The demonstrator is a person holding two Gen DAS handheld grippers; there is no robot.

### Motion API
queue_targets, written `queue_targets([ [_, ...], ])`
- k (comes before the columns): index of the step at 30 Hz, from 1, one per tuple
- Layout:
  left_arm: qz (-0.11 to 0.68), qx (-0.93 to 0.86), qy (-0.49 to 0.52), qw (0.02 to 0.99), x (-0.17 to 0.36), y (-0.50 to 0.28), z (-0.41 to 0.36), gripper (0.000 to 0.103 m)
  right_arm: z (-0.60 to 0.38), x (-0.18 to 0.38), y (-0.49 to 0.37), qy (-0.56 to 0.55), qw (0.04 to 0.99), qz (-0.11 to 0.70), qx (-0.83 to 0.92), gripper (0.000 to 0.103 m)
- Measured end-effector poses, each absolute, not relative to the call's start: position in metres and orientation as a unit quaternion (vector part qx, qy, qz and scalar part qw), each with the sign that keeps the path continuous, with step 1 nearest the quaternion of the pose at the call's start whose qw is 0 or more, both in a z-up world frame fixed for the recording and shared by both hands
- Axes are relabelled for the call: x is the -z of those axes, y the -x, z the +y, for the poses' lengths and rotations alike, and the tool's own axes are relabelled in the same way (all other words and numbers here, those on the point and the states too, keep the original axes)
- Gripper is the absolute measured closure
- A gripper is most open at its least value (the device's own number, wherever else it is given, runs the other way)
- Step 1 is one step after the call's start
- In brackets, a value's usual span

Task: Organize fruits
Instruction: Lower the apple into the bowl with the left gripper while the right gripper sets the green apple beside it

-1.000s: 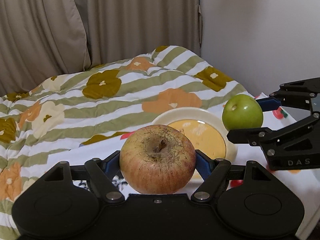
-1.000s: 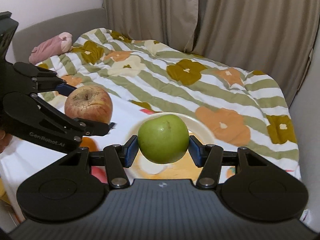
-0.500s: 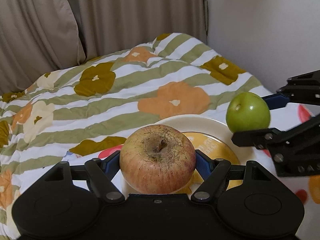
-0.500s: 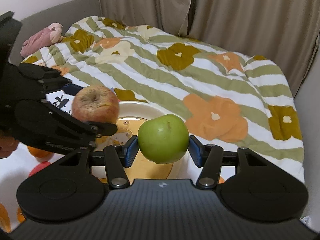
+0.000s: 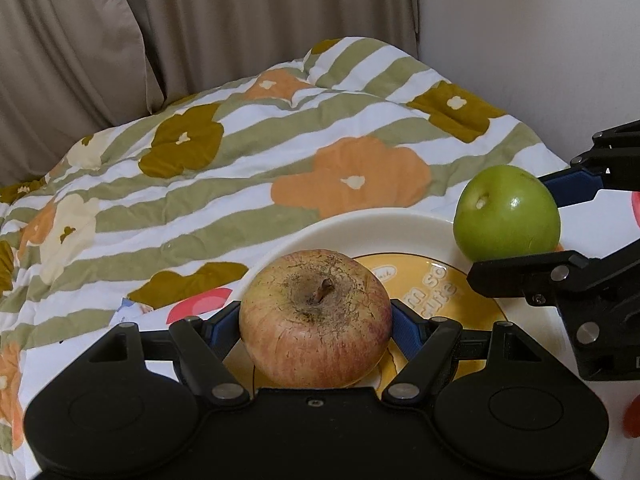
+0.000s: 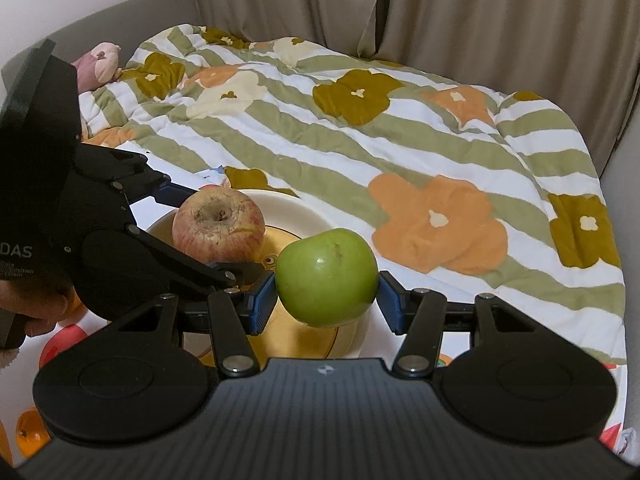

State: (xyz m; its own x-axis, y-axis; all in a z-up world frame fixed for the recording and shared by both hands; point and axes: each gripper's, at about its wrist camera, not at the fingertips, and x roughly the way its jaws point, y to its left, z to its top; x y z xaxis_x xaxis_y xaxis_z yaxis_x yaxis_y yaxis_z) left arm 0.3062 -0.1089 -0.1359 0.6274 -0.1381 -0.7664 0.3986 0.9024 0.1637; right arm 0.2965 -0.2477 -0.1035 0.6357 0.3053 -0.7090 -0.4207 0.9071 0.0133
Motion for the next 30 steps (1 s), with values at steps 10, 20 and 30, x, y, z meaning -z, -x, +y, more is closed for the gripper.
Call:
queue_targets([
  [10, 0.374, 0.147, -0.175, 0.899, 0.121, -0.294, -0.096, 0.002, -0.246, 0.100, -0.296, 0.068, 0.904, 0.374, -0.194, 0.034],
  [20, 0.392, 0.134, -0.166, 0.895, 0.119, -0.266, -0.074, 0.002, -0.231, 0.108, -0.303, 0.084, 0.897, 0.380, -0.210, 0.034],
  [30, 0.392, 0.126, -0.166, 0.896, 0.116, -0.258, -0.067, 0.002, -0.210, 0.133, -0.302, 0.154, 0.889, 0.368, -0.226, 0.034],
])
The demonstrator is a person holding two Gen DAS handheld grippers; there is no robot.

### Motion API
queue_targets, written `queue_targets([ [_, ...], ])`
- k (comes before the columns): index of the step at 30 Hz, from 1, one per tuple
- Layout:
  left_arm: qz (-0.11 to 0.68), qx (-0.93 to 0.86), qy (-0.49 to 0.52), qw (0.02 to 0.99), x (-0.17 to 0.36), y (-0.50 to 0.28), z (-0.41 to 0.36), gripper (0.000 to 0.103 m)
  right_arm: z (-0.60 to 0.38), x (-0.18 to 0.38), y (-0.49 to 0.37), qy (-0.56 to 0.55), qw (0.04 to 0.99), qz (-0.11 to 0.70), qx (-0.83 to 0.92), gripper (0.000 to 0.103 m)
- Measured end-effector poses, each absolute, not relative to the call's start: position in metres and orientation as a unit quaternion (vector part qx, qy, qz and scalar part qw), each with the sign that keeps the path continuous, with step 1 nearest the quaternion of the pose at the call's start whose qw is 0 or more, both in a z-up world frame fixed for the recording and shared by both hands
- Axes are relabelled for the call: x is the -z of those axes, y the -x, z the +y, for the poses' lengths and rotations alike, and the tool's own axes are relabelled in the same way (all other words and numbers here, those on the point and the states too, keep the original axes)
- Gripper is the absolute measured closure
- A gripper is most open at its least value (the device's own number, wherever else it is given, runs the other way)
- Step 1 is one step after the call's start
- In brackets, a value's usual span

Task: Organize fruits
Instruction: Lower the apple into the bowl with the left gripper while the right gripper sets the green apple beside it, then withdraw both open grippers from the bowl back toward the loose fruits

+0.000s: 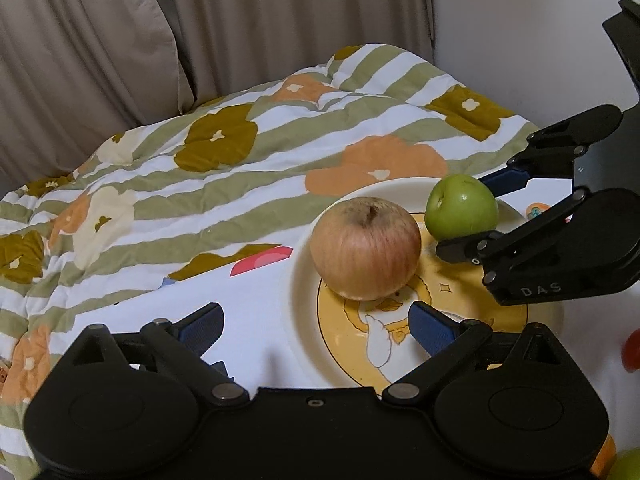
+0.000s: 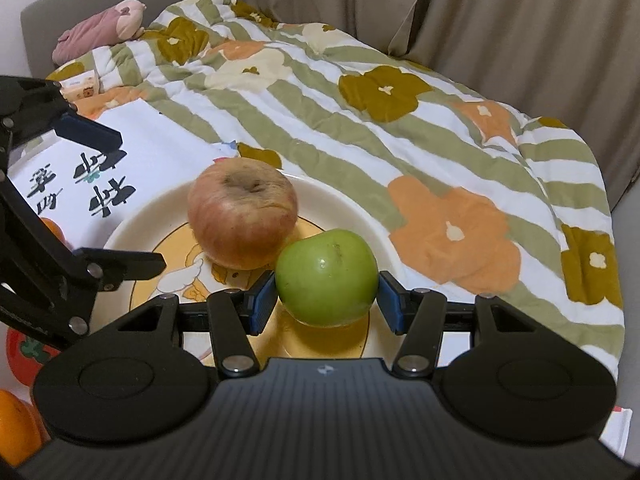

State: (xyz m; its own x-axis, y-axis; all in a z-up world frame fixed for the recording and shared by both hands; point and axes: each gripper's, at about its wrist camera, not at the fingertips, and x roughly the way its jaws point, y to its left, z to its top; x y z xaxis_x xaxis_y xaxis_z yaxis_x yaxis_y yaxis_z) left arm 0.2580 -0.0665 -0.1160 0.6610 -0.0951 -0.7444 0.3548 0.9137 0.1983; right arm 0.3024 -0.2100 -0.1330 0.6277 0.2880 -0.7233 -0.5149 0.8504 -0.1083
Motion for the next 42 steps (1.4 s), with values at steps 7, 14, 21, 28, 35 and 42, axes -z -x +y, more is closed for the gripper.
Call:
queue_targets([
  [7, 0.390, 0.124, -0.167, 0.897, 0.114, -0.255, -0.064, 0.002, -0.206, 0.142, -0.304, 0.164, 0.886, 0.369, -0.228, 0.034],
  [14, 0.386, 0.115, -0.163, 0.901, 0.108, -0.253, -0.061, 0.002, -0.207, 0.130, -0.294, 0.162, 0.904, 0.338, -0.207, 0.003],
  [21, 0.374, 0.098, -0.154, 0.909, 0.090, -0.240, -0.053, 0.002, -0.213, 0.109, -0.283, 0.146, 0.910, 0.338, -0.189, 0.003],
  [28, 0.353, 0.086, -0.139, 0.921, 0.061, -0.211, -0.026, 0.002, -0.205, 0.065, -0.244, 0.110, 0.924, 0.330, -0.159, 0.003],
  [35, 0.332, 0.079, -0.112, 0.933, 0.032, -0.170, 0.020, 0.002, -0.176, 0.032, -0.188, 0.088, 0.933, 0.327, -0.123, 0.003],
  [42, 0.313, 0.067, -0.110, 0.941, 0.020, -0.127, 0.071, 0.002, -0.144, 0.018, -0.134, 0.062, 0.939, 0.330, -0.077, 0.003],
])
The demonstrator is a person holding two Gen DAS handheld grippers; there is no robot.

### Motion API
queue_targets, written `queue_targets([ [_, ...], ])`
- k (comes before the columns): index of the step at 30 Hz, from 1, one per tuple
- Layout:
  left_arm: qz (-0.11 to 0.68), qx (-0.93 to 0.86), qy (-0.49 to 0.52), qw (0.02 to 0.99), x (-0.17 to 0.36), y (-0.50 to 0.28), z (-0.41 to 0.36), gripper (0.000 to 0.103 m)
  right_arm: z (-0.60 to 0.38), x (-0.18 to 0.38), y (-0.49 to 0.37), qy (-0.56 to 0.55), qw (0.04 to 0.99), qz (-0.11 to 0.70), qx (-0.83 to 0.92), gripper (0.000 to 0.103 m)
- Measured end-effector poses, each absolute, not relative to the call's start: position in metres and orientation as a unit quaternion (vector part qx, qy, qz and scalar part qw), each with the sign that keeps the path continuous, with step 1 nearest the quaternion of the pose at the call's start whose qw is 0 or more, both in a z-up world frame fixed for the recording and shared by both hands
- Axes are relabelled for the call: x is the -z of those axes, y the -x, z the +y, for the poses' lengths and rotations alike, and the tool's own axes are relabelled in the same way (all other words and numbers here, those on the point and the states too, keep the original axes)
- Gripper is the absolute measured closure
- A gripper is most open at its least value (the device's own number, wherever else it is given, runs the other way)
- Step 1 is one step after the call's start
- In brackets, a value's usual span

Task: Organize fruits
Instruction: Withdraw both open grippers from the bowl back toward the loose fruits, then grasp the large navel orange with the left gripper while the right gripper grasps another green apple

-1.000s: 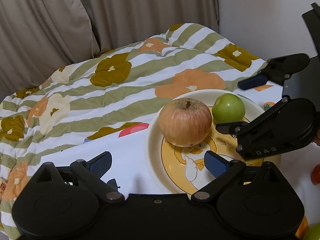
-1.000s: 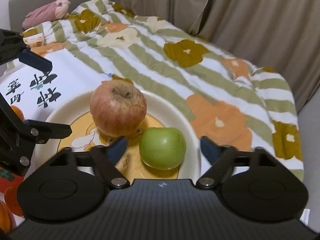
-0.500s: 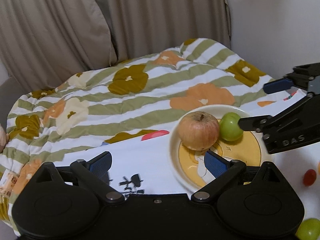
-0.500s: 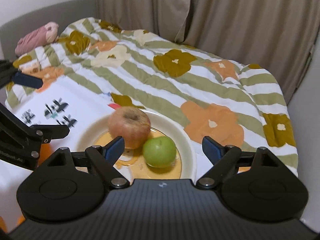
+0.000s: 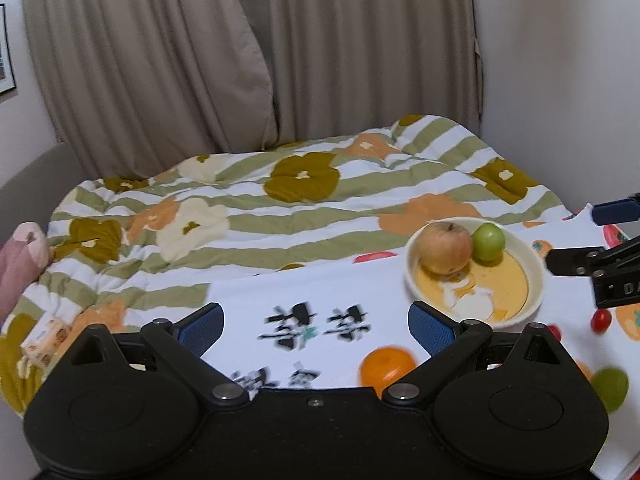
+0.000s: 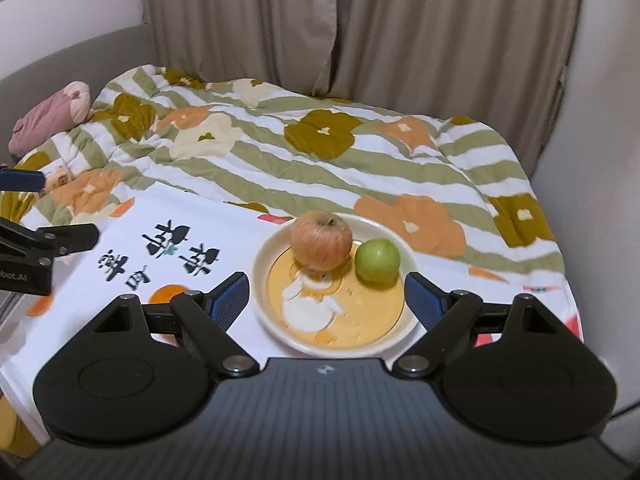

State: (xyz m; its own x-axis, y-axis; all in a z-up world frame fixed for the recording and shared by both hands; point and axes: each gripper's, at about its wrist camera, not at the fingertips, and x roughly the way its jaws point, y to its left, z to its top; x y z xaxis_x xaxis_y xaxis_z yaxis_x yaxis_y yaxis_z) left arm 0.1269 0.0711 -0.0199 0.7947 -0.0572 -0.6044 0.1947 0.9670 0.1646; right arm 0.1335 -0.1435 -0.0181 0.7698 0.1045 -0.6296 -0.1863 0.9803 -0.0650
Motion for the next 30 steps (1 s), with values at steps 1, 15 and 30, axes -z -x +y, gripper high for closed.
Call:
queue_targets([
  [1, 0.312, 0.066, -0.110, 0.941, 0.019, -0.120, 0.078, 0.002, -0.139, 0.017, -0.125, 0.060, 0.940, 0.329, -0.072, 0.003],
  [15, 0.313, 0.118, -0.110, 0.936, 0.035, -0.052, 0.091, 0.002, -0.132, 0.035, -0.035, 0.020, 0.941, 0.337, 0.009, 0.003],
  [30, 0.320, 0.234, -0.154, 0.905, 0.092, -0.052, 0.020, 0.002, -0.182, 0.091, -0.010, 0.002, 0.929, 0.365, 0.060, 0.003],
])
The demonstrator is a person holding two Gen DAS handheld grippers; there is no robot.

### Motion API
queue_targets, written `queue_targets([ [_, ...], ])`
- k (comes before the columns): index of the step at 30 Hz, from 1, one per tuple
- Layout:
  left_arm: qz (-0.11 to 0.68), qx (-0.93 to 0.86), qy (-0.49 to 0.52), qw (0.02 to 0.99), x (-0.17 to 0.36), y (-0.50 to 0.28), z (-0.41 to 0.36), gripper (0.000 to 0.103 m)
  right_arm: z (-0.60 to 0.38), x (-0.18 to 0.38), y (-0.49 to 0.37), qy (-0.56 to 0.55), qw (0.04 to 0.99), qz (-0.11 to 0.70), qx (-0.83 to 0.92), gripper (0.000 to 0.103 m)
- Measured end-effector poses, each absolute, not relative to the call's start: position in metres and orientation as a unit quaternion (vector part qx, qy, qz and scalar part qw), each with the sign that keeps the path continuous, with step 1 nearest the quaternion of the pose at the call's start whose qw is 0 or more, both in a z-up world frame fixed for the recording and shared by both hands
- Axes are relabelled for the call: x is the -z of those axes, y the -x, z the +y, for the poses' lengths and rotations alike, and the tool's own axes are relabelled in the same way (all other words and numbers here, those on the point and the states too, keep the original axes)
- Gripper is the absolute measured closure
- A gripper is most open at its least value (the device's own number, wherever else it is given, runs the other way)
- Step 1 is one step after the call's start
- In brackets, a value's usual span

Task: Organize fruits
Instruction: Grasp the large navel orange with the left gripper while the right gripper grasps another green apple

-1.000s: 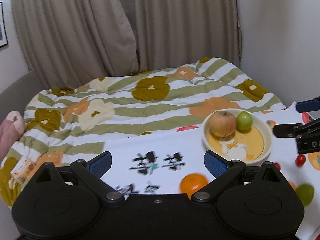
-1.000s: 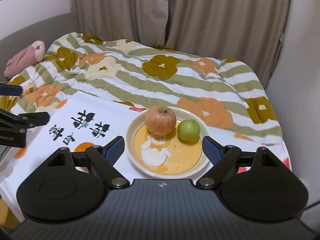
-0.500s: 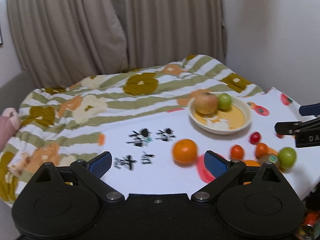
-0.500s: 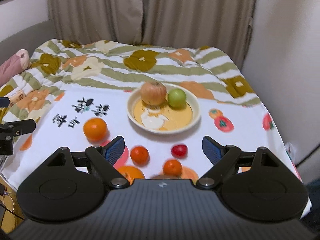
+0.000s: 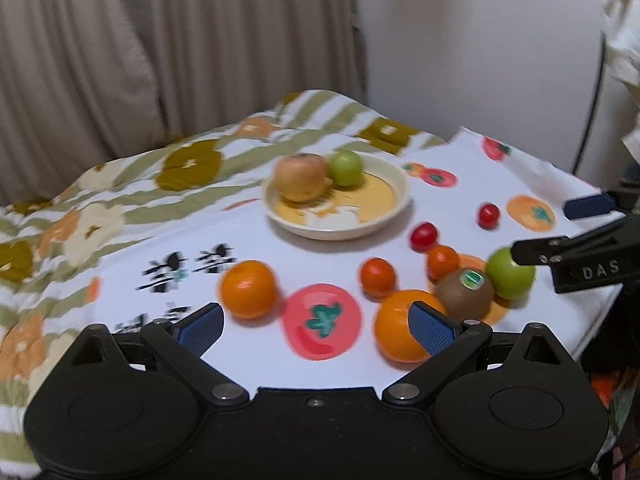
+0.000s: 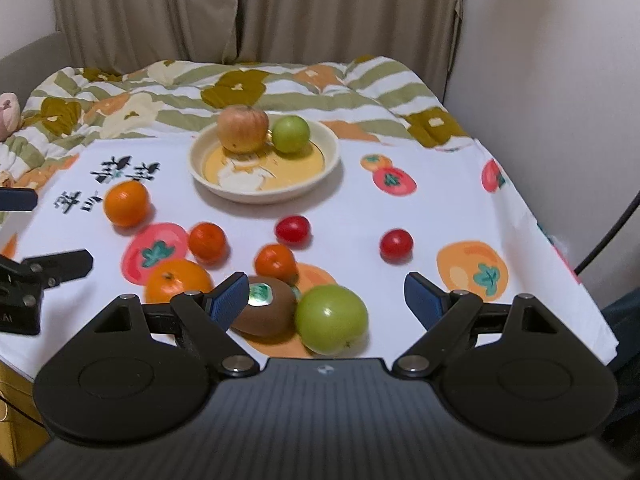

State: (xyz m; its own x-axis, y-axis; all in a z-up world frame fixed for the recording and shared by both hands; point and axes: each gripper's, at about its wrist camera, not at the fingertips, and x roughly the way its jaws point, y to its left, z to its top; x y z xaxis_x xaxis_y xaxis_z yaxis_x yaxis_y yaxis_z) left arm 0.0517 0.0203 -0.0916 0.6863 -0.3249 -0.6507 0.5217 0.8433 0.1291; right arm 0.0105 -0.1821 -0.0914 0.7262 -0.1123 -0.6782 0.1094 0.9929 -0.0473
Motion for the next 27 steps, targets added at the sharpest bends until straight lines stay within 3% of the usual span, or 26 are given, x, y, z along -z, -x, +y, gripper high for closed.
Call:
queue_targets([
  [6, 0.324, 0.282, -0.189, 0.883, 0.119, -0.057, -0.010, 0.003, -0.198, 0.112, -0.013, -0.008, 0.925, 0.374, 0.063, 0.005],
  [14, 0.340, 0.319, -0.221, 0.857, 0.145, -0.062, -0.037, 0.012, -0.207, 0.128, -0.012, -0.019, 0.921, 0.383, 0.062, 0.007],
  [18, 0.346, 0.323, -0.229, 0.851, 0.153, -0.067, -0.044, 0.017, -0.207, 0.133, -0.015, -0.019, 0.920, 0.387, 0.054, 0.007],
  [24, 0.356, 0.335, -0.247, 0.837, 0.162, -0.072, -0.050, 0.035, -0.206, 0.137, -0.020, -0.012, 0.918, 0.395, 0.035, 0.013],
  [27, 0.358, 0.338, -0.244, 0.835, 0.163, -0.074, -0.051, 0.036, -0.207, 0.139, -0.023, -0.011, 0.917, 0.398, 0.029, 0.013],
])
